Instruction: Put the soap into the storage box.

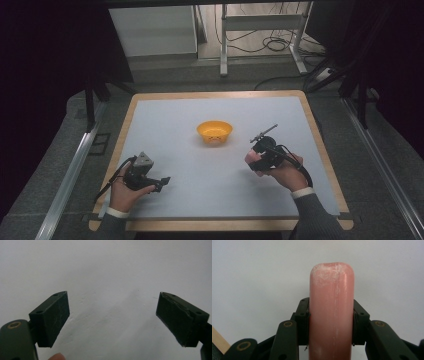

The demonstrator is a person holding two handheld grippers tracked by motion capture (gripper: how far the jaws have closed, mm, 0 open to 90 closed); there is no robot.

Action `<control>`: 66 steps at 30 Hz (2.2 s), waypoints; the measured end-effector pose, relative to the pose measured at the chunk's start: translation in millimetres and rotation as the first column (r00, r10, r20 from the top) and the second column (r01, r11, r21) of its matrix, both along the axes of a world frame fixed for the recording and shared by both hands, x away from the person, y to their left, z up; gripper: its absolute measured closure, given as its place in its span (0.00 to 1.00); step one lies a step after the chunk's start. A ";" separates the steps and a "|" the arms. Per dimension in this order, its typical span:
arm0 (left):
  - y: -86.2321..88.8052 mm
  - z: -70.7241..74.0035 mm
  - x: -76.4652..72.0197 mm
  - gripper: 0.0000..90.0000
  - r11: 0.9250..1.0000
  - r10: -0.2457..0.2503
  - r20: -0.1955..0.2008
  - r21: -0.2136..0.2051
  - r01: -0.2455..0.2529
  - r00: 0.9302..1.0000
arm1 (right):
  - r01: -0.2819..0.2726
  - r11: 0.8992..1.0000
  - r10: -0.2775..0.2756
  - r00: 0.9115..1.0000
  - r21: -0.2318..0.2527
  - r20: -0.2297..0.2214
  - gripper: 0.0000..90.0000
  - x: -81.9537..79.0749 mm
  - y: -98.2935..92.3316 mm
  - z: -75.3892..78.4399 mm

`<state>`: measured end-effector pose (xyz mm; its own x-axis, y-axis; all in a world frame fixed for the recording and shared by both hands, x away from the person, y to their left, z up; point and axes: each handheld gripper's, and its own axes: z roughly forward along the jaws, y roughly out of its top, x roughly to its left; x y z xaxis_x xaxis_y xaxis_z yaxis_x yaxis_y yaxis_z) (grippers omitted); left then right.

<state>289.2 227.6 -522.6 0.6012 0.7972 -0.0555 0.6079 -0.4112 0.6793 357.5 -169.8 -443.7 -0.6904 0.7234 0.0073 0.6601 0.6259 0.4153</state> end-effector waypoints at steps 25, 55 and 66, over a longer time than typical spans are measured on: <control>-2.4 -2.8 1.6 0.13 1.000 -0.012 -0.012 0.008 0.012 1.000 | -0.042 0.999 0.041 0.998 0.010 0.038 0.66 19.5 12.3 19.7; -2.3 -2.2 1.0 0.13 1.000 -0.009 -0.013 0.007 0.009 1.000 | -0.090 0.996 0.088 0.994 0.019 0.060 0.66 52.0 26.6 28.5; -2.2 -2.1 1.0 0.13 1.000 -0.013 -0.013 0.003 0.013 1.000 | -0.107 0.994 0.105 0.992 0.019 0.069 0.66 66.9 34.2 33.2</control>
